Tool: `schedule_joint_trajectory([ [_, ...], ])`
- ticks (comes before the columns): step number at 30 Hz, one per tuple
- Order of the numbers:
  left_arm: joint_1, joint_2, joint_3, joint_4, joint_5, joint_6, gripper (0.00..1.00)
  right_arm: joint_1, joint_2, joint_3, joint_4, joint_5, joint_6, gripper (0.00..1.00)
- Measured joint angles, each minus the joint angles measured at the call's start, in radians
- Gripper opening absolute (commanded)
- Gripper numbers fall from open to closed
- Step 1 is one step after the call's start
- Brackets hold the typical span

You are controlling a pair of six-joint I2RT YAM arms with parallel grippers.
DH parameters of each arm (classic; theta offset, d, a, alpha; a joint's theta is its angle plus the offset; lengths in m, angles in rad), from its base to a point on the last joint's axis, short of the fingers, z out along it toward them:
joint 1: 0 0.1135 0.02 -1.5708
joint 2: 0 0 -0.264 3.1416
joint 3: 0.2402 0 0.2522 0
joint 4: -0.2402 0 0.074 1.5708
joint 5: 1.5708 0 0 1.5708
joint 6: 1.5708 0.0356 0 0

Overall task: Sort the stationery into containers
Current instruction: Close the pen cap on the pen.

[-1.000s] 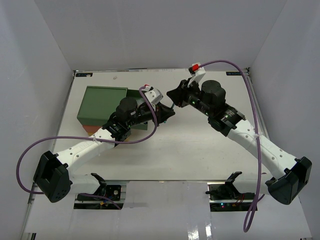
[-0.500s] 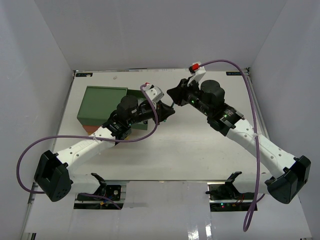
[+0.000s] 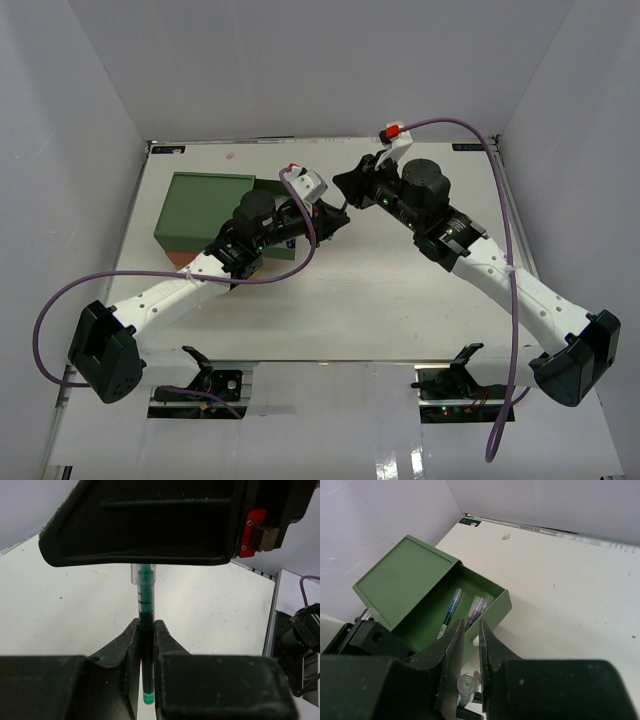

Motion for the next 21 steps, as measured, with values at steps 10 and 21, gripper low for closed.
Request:
schedule_joint_trajectory([
  [10,0.000,0.004,0.006,-0.008,-0.022,0.026,0.00,-0.002,0.027,0.011,0.001,0.002,-0.001,0.08],
  [21,0.000,0.027,0.028,-0.023,-0.037,0.043,0.00,-0.011,0.044,0.021,-0.009,0.000,-0.009,0.08],
])
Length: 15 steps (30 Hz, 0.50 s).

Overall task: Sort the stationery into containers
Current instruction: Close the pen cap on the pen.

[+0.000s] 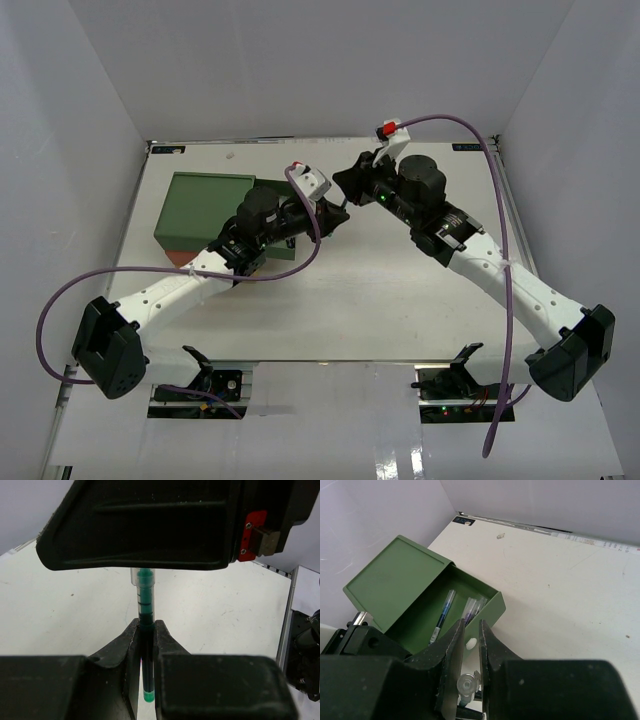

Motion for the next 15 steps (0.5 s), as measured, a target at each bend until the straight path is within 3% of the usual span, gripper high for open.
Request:
schedule_joint_trajectory([
  [15,0.001,0.008,0.045,-0.050,-0.019,0.028,0.00,-0.004,0.023,0.031,-0.001,-0.002,-0.015,0.08],
])
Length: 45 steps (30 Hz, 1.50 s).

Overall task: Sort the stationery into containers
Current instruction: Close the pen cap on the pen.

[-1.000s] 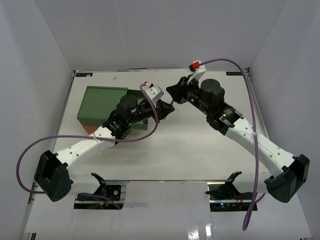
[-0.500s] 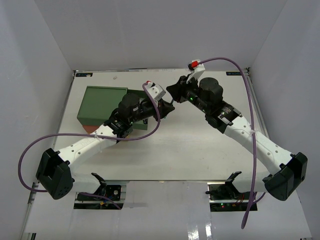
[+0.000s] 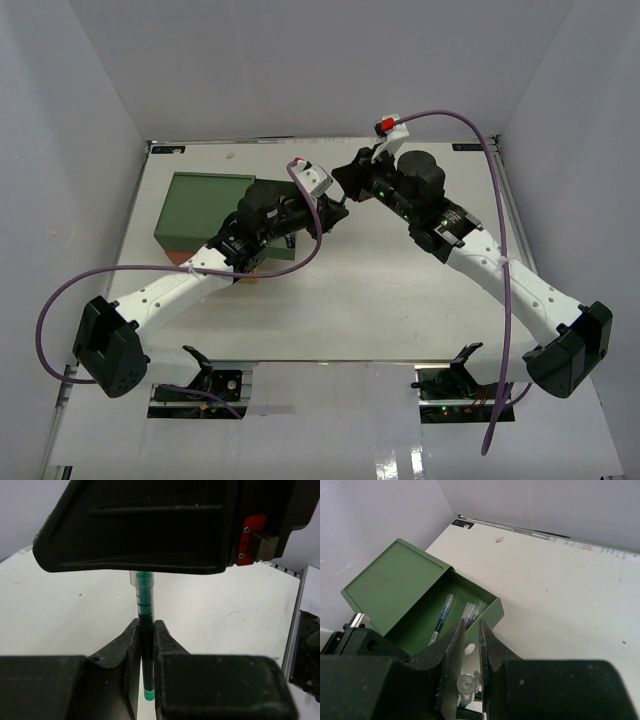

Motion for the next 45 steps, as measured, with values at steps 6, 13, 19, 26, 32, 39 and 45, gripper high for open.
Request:
schedule_joint_trajectory([
  [6,0.000,0.021,0.006,-0.001,-0.002,0.004,0.00,-0.006,0.014,0.003,-0.010,-0.001,-0.009,0.08],
  [13,0.002,0.031,0.006,-0.008,-0.014,0.011,0.00,-0.007,0.030,0.001,-0.010,0.000,-0.015,0.08],
  [19,0.002,0.031,0.007,-0.008,-0.021,0.015,0.00,-0.007,0.032,-0.007,-0.002,0.000,-0.018,0.08],
  [26,0.002,0.030,0.007,-0.007,-0.040,0.008,0.00,-0.007,0.033,-0.020,0.026,0.000,-0.019,0.08],
  [32,0.001,0.030,0.006,-0.003,-0.044,-0.002,0.00,-0.009,0.033,-0.025,0.040,-0.003,-0.019,0.08],
  [39,0.001,0.030,0.006,0.029,-0.044,-0.023,0.00,-0.019,0.033,-0.027,0.073,-0.027,-0.017,0.08],
  [45,0.001,0.030,0.006,0.029,-0.043,-0.031,0.00,-0.020,0.035,-0.031,0.083,-0.032,-0.016,0.08],
])
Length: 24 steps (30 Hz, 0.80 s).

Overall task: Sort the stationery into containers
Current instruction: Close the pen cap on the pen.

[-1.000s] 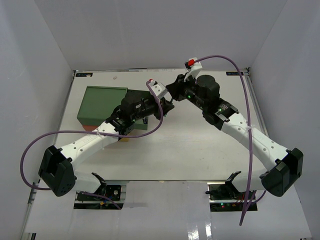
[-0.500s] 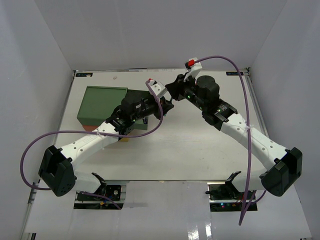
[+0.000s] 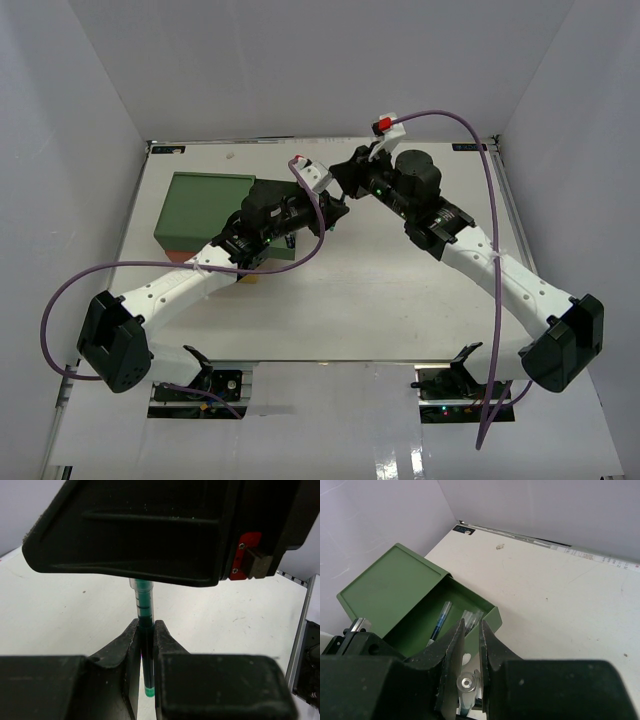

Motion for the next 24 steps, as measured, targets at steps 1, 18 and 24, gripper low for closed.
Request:
schedule_joint_trajectory([
  [1,0.000,0.000,0.000,0.000,0.000,0.000,0.00,0.000,0.002,0.000,0.004,-0.002,0.000,0.08],
  [18,-0.010,0.000,-0.011,-0.043,-0.013,0.011,0.00,-0.002,-0.028,-0.074,0.034,-0.002,0.017,0.08],
  [24,-0.027,-0.003,-0.053,0.097,-0.006,-0.001,0.00,-0.001,-0.098,-0.121,0.073,0.007,0.026,0.08],
])
